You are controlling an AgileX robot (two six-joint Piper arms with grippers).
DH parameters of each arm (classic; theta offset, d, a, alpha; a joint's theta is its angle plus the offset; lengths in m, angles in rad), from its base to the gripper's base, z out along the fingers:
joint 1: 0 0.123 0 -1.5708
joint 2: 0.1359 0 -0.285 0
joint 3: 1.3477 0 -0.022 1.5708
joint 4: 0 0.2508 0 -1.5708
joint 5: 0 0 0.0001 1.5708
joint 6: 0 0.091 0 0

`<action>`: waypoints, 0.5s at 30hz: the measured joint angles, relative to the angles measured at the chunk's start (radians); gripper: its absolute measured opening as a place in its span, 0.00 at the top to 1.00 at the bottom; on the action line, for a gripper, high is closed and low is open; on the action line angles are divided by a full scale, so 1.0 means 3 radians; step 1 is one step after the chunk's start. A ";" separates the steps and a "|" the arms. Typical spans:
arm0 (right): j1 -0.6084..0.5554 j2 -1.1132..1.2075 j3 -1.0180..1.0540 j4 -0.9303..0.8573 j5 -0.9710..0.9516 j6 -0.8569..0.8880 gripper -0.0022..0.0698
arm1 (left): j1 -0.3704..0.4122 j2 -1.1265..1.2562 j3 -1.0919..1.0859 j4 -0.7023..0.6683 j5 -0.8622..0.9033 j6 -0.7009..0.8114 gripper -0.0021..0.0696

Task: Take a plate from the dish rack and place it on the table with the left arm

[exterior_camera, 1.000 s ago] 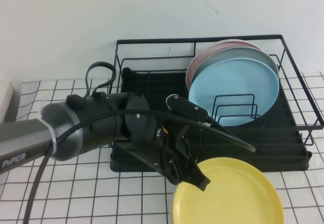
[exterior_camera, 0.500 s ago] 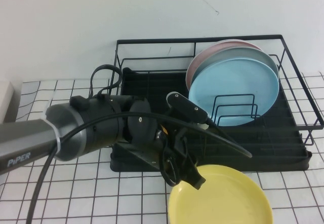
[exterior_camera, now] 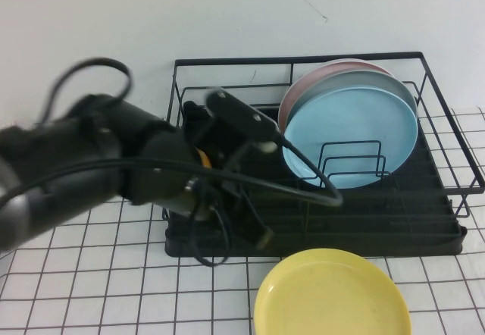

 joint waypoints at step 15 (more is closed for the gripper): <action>0.0000 0.0000 0.0000 0.0000 0.0000 0.0000 0.98 | 0.0000 -0.2096 0.0553 0.0674 -0.0046 -0.0663 0.97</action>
